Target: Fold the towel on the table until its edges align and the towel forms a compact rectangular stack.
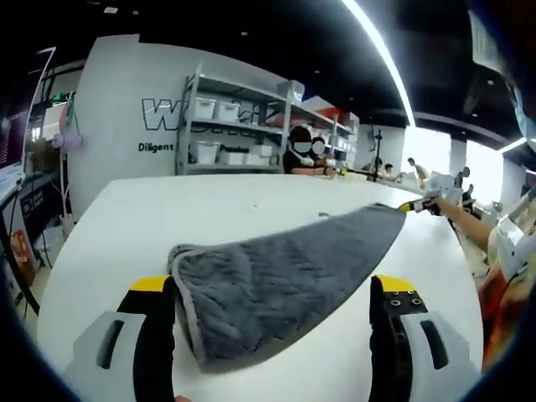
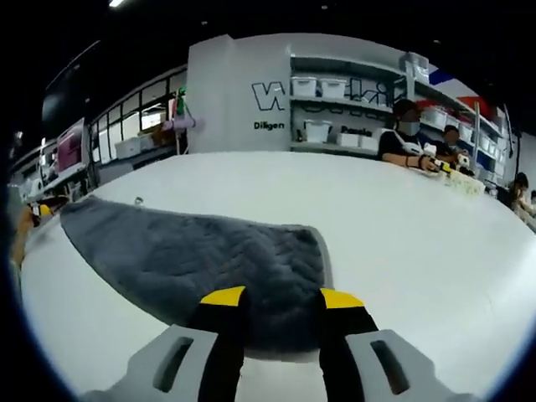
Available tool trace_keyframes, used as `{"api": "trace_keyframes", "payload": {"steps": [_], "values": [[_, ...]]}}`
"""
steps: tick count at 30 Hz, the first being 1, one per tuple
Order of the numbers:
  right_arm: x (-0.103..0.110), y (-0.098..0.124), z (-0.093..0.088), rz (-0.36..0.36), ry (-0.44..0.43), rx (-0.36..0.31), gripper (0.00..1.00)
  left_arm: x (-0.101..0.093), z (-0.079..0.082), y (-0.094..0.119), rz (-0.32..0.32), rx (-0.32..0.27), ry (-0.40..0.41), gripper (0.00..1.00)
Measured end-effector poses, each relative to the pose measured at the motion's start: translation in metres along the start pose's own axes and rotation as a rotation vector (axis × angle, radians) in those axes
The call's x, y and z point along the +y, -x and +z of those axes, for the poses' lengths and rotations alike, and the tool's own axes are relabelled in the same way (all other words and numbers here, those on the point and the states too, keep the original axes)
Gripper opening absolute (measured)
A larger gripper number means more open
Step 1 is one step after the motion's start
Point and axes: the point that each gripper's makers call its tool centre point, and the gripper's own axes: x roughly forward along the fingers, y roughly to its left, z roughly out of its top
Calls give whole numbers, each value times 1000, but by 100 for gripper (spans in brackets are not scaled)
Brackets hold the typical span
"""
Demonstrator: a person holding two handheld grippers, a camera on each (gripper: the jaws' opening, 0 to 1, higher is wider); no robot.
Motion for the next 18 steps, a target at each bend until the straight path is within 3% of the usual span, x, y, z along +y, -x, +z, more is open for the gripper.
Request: {"api": "trace_keyframes", "payload": {"steps": [18], "values": [[-3,-9,-10,-1,-26,21,23,-3,-3,0,-16,8,2,94]]}}
